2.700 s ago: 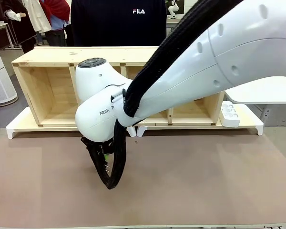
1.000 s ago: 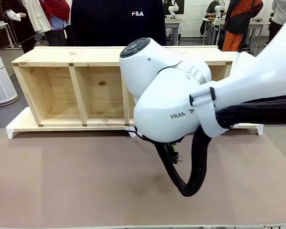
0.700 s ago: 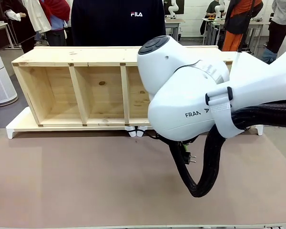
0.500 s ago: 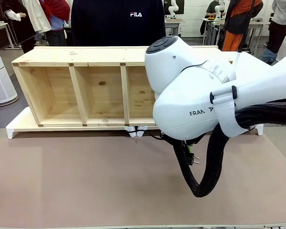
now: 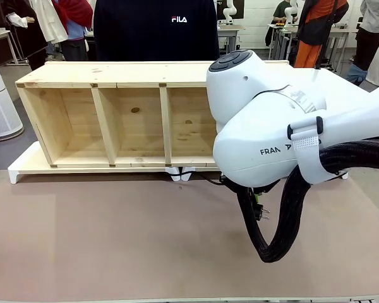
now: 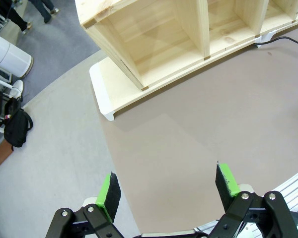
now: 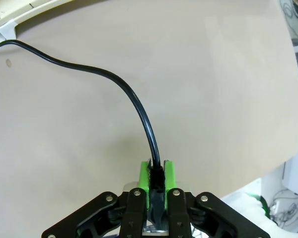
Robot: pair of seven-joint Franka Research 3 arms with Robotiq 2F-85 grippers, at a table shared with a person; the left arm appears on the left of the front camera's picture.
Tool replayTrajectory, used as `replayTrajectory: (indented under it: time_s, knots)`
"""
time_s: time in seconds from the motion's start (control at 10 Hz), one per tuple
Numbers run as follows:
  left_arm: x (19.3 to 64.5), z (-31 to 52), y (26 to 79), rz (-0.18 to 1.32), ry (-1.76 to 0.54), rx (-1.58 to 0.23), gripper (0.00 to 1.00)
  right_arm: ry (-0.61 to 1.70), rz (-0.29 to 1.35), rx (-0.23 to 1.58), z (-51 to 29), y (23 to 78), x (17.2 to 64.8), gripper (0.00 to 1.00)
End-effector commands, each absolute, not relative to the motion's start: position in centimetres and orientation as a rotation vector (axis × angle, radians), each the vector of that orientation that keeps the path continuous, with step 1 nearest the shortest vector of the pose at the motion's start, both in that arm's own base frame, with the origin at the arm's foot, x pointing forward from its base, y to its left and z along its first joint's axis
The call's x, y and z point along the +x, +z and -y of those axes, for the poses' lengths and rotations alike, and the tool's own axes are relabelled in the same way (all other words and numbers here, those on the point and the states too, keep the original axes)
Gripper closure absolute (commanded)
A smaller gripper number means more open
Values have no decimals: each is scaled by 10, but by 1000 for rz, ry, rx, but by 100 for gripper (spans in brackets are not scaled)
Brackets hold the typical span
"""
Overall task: Perform cable management.
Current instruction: Pull the grasped Power Cable to the location of the Power Strip.
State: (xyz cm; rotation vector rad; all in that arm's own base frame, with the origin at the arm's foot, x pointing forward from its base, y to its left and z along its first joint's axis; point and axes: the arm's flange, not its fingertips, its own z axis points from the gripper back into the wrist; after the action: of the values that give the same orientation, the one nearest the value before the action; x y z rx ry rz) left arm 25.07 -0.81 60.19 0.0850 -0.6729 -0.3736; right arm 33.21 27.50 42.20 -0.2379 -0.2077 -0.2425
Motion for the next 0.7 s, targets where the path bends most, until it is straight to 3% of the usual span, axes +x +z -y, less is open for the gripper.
replayTrajectory:
  time_s: [0.0,0.6]
  knots:
    - [251,7,602,674,-372,83,0,-237,205,-243,-276,423,333,85]
    - [251,7,602,674,-372,83,0,-237,205,-243,-276,423,333,85]
